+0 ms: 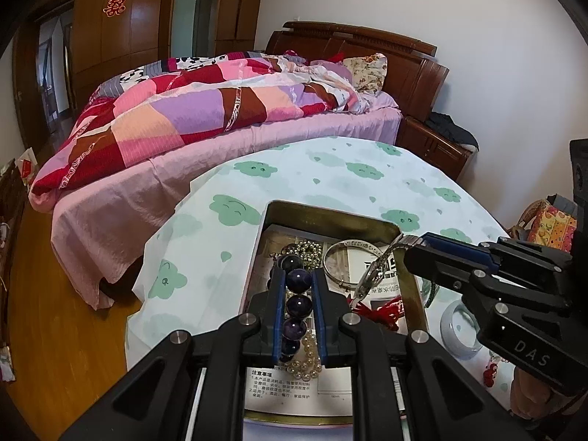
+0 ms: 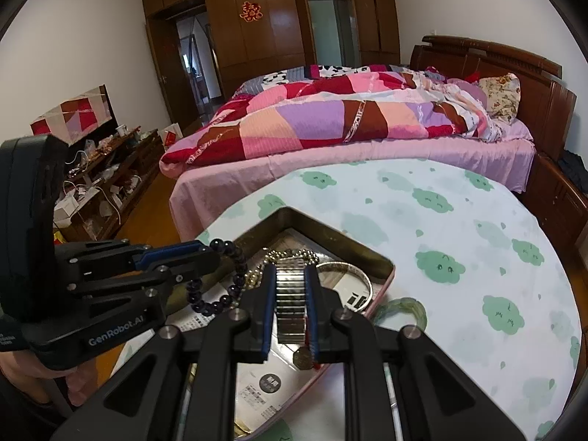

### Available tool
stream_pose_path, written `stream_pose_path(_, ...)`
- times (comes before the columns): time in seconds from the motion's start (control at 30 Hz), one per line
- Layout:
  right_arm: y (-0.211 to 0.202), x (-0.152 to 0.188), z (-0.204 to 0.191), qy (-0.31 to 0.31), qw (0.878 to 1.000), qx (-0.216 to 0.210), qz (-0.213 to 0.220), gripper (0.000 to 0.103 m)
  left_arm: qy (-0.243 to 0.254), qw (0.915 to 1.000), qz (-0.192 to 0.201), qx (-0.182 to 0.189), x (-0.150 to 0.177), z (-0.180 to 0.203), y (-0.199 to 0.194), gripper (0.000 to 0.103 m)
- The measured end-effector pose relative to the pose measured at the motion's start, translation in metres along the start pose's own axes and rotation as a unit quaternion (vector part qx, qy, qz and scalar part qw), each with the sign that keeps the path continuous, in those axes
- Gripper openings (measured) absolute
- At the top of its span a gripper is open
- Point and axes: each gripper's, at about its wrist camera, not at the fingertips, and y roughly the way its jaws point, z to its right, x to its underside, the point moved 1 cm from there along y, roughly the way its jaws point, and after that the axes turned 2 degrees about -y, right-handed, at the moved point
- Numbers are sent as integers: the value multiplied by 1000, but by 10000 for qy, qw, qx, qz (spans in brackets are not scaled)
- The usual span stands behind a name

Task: Organize jewelry
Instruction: 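Carry the dark bead bracelet and silver watch over the tin with both grippers, then lower the bracelet and watch into the tin and open both grippers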

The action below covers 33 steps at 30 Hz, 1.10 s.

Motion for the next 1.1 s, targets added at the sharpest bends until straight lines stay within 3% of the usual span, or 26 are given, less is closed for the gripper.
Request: stream_pose_path(1.1, 26, 39, 0, 52, 9983, -16, -578, 17, 100, 9978, -653, 30, 19, 0, 40, 14)
